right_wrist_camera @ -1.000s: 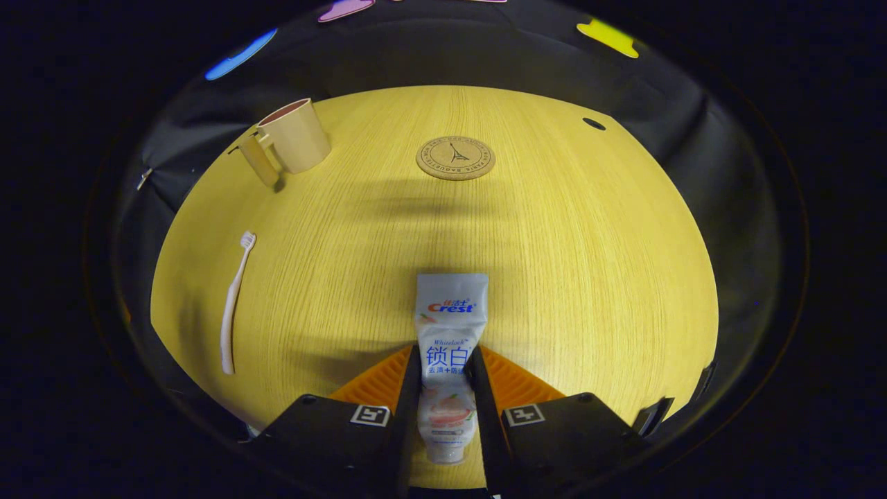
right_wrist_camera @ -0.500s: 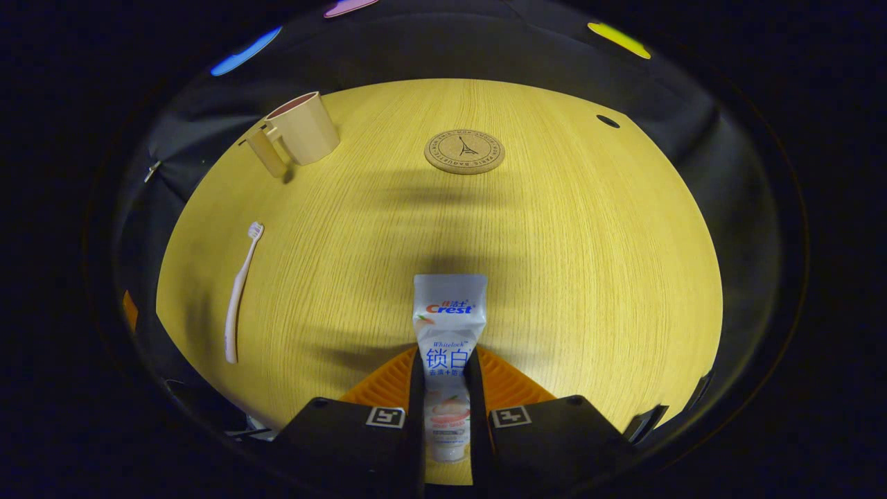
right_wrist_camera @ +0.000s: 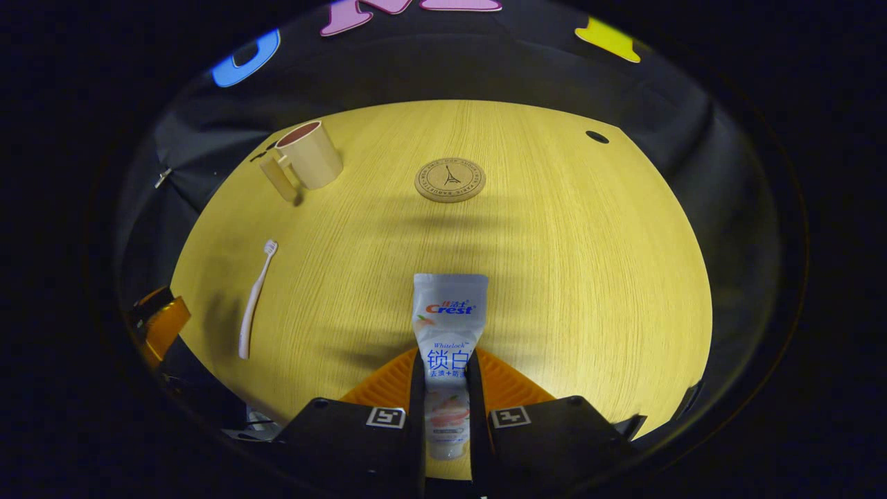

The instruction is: Put the toothbrush and toothpaste on the desktop into the cup, then pick up the cup and place it on the coaster on the desktop.

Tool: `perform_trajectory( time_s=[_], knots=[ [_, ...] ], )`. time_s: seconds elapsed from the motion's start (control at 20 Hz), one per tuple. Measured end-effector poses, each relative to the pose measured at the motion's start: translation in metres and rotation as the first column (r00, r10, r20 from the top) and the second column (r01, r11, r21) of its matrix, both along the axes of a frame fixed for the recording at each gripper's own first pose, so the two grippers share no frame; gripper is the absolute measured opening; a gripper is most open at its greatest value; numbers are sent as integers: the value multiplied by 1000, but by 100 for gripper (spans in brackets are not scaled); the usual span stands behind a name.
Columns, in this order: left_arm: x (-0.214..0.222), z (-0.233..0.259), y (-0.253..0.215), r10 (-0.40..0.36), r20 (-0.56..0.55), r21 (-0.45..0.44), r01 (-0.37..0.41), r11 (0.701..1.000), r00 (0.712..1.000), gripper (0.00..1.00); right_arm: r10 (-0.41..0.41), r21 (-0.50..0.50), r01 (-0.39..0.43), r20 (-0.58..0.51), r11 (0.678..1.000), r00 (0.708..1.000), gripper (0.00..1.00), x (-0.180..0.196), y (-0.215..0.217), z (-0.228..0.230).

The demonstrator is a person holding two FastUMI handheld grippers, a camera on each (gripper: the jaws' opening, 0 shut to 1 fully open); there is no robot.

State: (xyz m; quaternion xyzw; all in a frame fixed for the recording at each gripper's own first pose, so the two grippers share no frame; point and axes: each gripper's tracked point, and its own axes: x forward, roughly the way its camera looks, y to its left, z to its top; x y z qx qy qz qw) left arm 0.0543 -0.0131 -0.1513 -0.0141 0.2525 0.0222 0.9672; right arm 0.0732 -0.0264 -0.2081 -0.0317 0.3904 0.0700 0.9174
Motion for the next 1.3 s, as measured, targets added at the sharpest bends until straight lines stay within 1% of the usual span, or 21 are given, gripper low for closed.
perform_trajectory(
  time_s=[0.05, 0.1, 0.15, 0.25, 0.4, 0.55, 0.75, 0.8, 0.95, 1.0, 1.05, 1.15, 1.2, 1.3],
  knots=[
    [5, -5, -5, -18, -24, -2, 18, 1000, 1000, 98, -5, 13, 4, 4, 1000, 1000, 34, -1, -2, 3],
    [9, -12, -11, -33, -52, -5, 33, 999, 998, 98, -9, 24, 8, 10, 1000, 1000, 30, -2, -4, 6],
    [12, -20, -14, -46, -84, -3, 46, 999, 995, 98, -10, 30, 9, 17, 1000, 1000, 29, -2, -6, 9],
    [18, -33, -20, -74, -142, 9, 76, 997, 987, 98, -6, 30, 5, 26, 1000, 1000, 30, -4, -11, 12],
    [27, -54, -26, -94, -219, 27, 102, 994, 971, 98, 3, 35, -4, 32, 999, 999, 30, -6, -15, 15],
    [34, -66, -28, -93, -268, 2, 97, 995, 959, 98, 9, 44, -10, 29, 999, 1000, 30, -6, -17, 16],
    [35, -79, -29, -78, -329, -17, 77, 997, 941, 94, 8, 73, -9, 20, 997, 1000, 29, 0, -15, 17],
    [37, -80, -28, -75, -323, -7, 77, 997, 943, 92, 9, 76, -11, 21, 997, 1000, 29, 2, -15, 18],
    [39, -82, -31, -93, -340, 17, 105, 994, 936, 91, 31, 70, -32, 27, 997, 999, 30, 7, -13, 20],
    [38, -81, -32, -97, -348, 16, 109, 994, 933, 88, 43, 64, -45, 34, 997, 998, 30, 9, -13, 22],
    [39, -81, -33, -100, -357, 17, 113, 993, 929, 83, 58, 48, -60, 46, 997, 997, 30, 12, -13, 24],
    [42, -83, -36, -109, -365, 18, 124, 992, 925, 78, 86, -12, -85, 86, 996, 993, 29, 21, -16, 32],
    [43, -81, -38, -111, -363, 20, 127, 992, 925, 76, 98, -27, -95, 106, 995, 990, 30, 25, -15, 36],
    [45, -79, -42, -111, -353, 25, 128, 991, 929, 49, 110, -13, -109, 126, 994, 986, 30, 31, -8, 46]
  ],
)
